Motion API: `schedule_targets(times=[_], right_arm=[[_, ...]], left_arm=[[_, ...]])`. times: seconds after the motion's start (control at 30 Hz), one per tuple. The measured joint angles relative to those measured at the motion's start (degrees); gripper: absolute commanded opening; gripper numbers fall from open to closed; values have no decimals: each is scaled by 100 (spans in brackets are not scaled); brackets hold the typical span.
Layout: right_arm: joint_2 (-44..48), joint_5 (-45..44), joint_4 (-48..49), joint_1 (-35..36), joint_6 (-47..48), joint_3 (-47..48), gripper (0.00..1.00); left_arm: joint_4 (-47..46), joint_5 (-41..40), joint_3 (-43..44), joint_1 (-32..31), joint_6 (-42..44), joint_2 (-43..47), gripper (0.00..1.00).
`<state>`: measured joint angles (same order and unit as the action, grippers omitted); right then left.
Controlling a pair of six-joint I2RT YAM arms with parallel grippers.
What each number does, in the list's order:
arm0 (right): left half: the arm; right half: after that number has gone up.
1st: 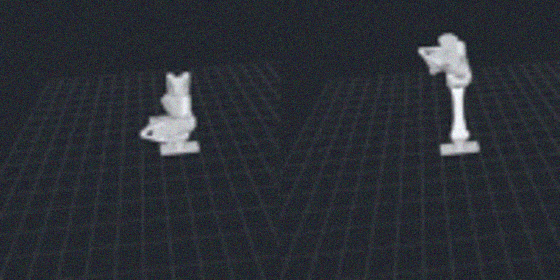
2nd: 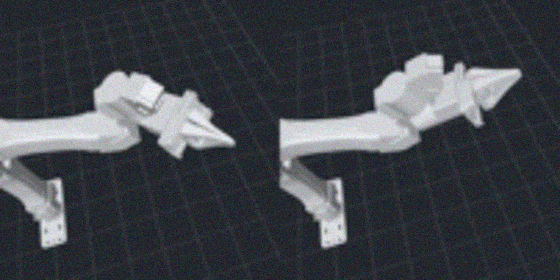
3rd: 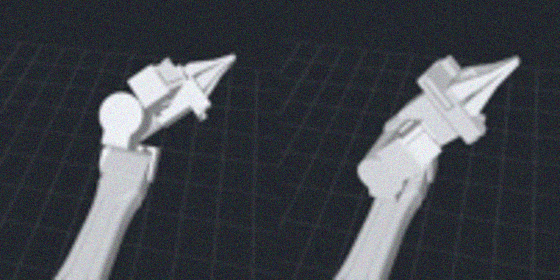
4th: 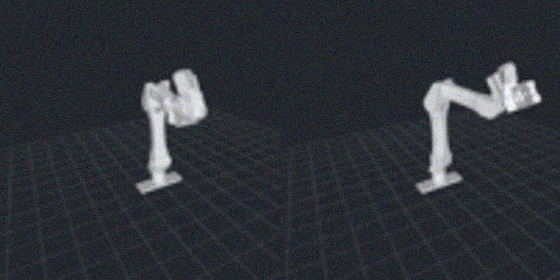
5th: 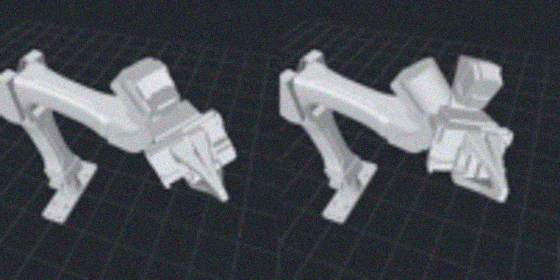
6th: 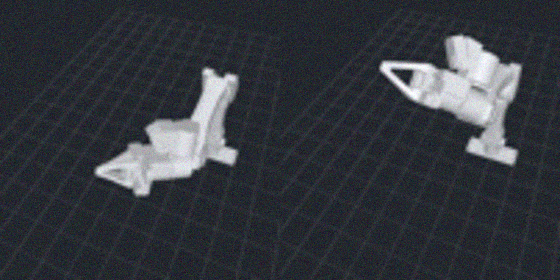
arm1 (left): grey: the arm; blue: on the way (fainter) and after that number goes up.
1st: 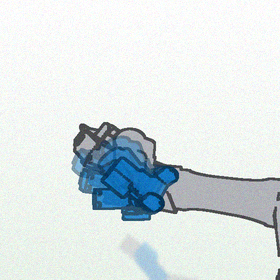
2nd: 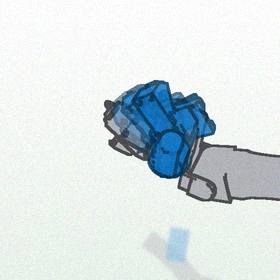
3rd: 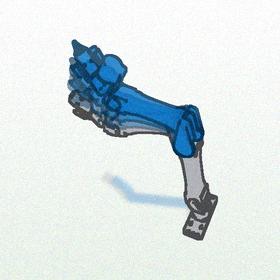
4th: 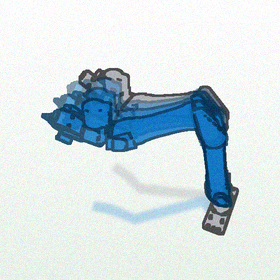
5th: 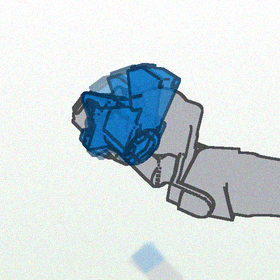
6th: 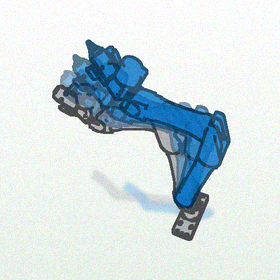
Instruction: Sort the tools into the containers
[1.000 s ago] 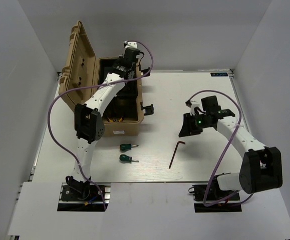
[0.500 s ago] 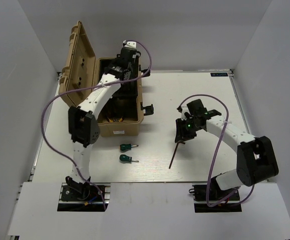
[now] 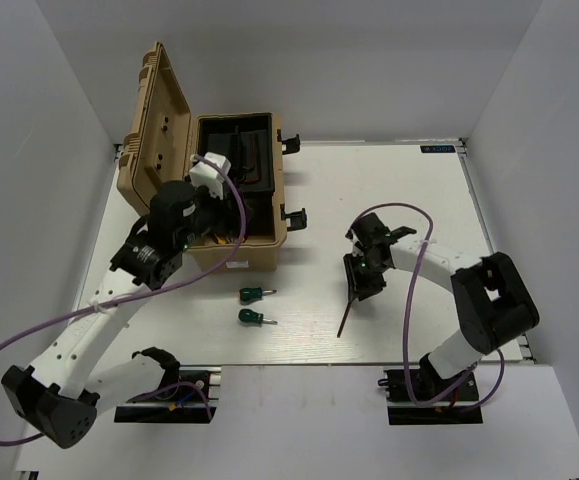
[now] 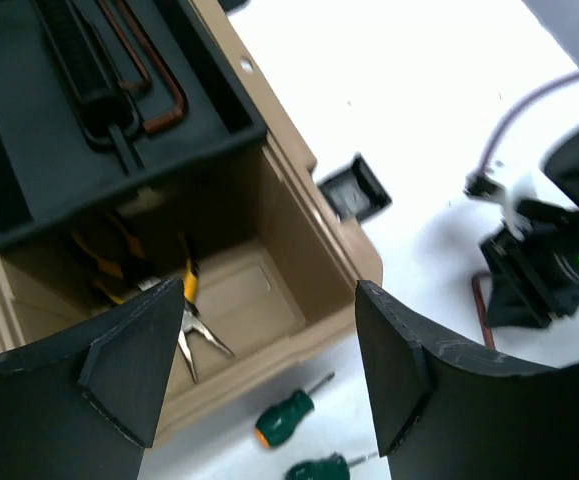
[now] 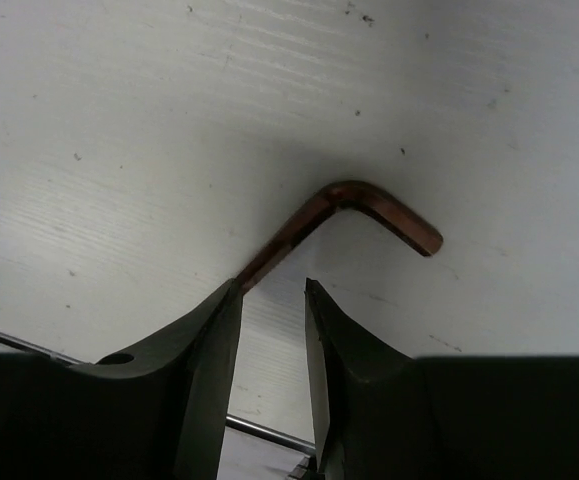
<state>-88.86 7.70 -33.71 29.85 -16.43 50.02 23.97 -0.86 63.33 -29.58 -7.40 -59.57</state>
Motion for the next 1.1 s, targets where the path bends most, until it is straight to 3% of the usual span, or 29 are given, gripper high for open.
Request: schedule_targets(times=[0.17, 0.5, 0.87, 0.93, 1.1], right_arm=[[-662, -2, -219, 168, -192, 476, 40], [-949, -199, -400, 387, -428, 780, 40], [-1235, -1123, -820, 769, -688, 1132, 16], [-1239, -1191, -831, 793, -710, 1134, 8], [-1239, -1209, -837, 800, -721, 1137, 0]], left_arm=[[7, 199, -525, -4, 9, 197, 79], [118, 356, -1191, -28, -13, 702, 79], [221, 409, -1600, -28, -13, 1561, 79], [275, 437, -1620, -28, -15, 1676, 79], [282, 529, -1698, -28, -11, 1882, 79]])
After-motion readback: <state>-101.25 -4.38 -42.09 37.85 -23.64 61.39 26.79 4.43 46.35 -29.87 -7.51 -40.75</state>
